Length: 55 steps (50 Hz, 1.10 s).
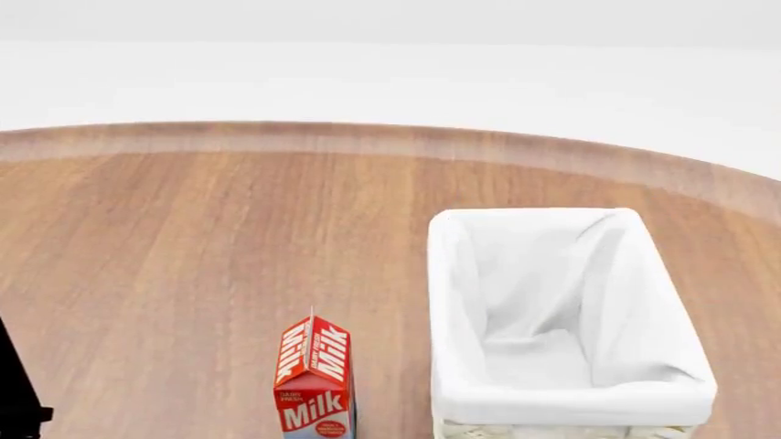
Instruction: Pick up the alphabet soup and the tomato sauce, and put them in the basket.
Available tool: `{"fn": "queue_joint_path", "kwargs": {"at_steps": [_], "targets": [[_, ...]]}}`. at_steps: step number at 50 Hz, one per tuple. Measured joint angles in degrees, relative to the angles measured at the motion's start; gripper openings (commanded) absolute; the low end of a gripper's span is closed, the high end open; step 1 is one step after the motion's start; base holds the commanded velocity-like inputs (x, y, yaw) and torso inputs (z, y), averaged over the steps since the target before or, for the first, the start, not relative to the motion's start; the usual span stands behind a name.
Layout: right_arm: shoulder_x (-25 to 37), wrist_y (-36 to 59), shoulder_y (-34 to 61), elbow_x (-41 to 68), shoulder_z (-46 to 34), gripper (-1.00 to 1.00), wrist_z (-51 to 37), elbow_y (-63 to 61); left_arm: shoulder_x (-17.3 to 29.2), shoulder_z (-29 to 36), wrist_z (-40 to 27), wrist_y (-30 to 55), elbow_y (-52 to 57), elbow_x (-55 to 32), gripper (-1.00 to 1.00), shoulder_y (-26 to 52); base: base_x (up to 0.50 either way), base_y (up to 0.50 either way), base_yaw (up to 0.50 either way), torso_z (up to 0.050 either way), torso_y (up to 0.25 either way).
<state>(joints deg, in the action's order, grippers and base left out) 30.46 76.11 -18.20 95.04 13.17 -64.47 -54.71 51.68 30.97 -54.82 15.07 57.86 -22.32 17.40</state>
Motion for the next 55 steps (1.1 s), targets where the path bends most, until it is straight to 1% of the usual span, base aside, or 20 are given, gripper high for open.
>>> {"fn": "queue_joint_path", "kwargs": {"at_steps": [13, 24, 43, 55], "targets": [[-1.7, -0.1, -2.4, -9.8, -0.6, 1.0, 8.5, 0.7, 0.4, 0.1, -0.4, -0.3, 0.1, -0.2, 1.0, 0.2, 0.0, 0.0, 0.0, 0.0, 0.0], [-2.1, -1.7, -3.6, -18.7, -3.0, 1.0, 15.4, 2.1, 0.7, 0.4, -0.7, -0.7, 0.0, -0.1, 1.0, 0.1, 0.0, 0.0, 0.0, 0.0, 0.0], [-2.0, -6.2, -5.2, -29.4, -8.2, 1.0, 23.1, 4.7, 0.9, 0.9, -0.9, -1.5, -0.6, 0.2, 1.0, -0.1, 0.0, 0.0, 0.0, 0.0, 0.0], [-1.8, -9.0, -5.9, -33.8, -10.8, 1.0, 26.3, 6.7, 1.0, 1.0, -1.0, -1.6, -0.7, 0.1, 1.0, 0.0, 0.0, 0.0, 0.0, 0.0, 0.0]]}}
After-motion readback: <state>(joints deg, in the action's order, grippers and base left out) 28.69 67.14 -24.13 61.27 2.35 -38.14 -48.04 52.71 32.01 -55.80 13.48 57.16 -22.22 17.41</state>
